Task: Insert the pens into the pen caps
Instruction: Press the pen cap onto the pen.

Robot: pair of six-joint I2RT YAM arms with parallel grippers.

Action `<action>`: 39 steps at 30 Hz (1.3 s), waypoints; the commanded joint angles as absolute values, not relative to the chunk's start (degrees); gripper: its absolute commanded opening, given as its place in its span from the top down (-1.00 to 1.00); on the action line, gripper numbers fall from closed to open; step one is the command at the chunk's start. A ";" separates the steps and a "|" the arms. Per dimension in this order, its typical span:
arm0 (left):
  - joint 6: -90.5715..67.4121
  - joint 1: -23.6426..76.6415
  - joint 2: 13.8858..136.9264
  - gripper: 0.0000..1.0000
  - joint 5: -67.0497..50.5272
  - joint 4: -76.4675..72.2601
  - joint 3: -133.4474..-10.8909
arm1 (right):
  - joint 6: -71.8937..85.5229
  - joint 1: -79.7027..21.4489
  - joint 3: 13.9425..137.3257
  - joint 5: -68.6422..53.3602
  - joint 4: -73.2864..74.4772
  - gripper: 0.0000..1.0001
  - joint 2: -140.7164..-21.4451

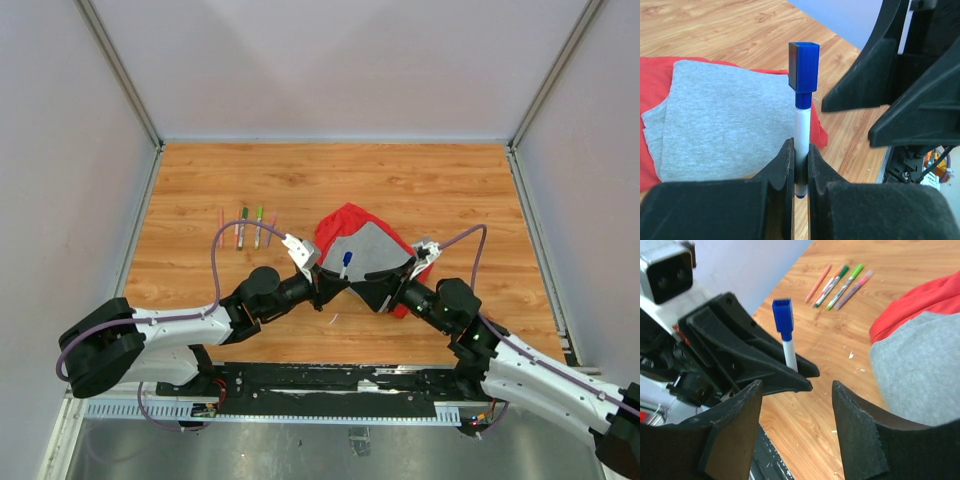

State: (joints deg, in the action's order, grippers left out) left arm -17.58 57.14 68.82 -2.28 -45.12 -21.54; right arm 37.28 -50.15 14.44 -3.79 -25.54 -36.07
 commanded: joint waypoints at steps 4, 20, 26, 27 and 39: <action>-16.52 57.17 68.91 0.99 -2.22 -48.56 -23.06 | 36.19 -51.12 24.66 8.64 -10.89 -0.41 -33.71; -16.35 57.17 68.51 0.99 -2.44 -48.38 -23.03 | 33.83 -50.01 39.98 2.07 -11.54 -0.10 -53.38; -16.26 57.21 68.26 0.99 -2.25 -48.19 -23.03 | 34.36 -49.90 39.54 1.35 -12.15 0.21 -54.63; -16.26 57.19 68.21 0.99 -2.26 -48.17 -23.03 | 34.51 -49.85 39.37 1.01 -12.27 0.25 -54.78; -16.17 57.21 68.04 0.99 -1.84 -47.89 -23.17 | 35.94 -50.00 33.64 -3.46 -14.49 0.99 -56.55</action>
